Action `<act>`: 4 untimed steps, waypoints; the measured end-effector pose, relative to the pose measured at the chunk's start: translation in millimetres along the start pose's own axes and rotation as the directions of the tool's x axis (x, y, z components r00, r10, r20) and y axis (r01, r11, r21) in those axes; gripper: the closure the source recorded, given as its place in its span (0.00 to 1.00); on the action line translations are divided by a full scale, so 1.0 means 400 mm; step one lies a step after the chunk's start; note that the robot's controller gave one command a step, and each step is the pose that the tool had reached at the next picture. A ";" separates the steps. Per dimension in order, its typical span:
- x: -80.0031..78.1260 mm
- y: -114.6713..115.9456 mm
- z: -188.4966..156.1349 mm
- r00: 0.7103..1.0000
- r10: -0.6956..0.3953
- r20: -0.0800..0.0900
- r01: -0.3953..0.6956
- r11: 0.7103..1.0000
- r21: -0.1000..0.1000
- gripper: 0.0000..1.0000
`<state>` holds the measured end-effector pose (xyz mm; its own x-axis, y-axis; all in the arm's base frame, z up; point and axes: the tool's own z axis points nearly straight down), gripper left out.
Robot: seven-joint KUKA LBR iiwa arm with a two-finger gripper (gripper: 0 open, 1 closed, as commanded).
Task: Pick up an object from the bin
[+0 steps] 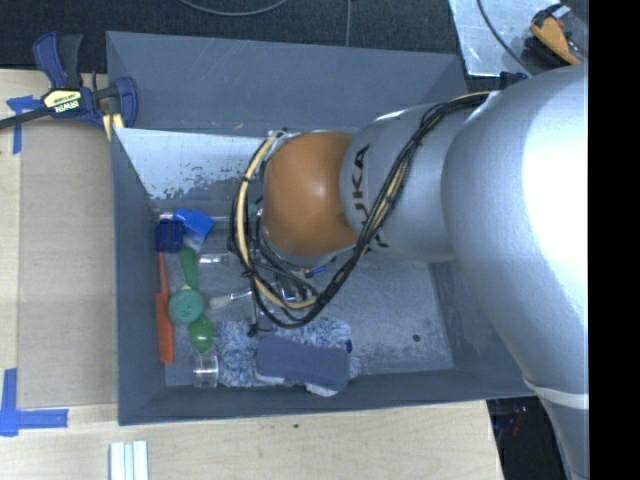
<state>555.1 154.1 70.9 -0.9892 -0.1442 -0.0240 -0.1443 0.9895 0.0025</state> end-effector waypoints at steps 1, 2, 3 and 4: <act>0.022 -0.036 -0.005 0.996 0.086 -0.013 -0.086 0.996 0.001 0.00; -0.002 -0.003 -0.002 1.000 0.007 0.004 -0.007 1.000 -0.001 0.00; 0.013 -0.029 -0.006 0.998 0.066 -0.006 -0.066 0.998 0.000 1.00; 0.013 -0.029 -0.006 0.998 0.067 -0.006 -0.067 0.998 0.000 1.00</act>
Offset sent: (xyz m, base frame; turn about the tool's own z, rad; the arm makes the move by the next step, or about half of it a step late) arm -0.0006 -0.0008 0.0001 0.0050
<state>551.6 141.7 73.1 -0.9968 -0.0778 -0.0176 -0.0778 0.9970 0.0044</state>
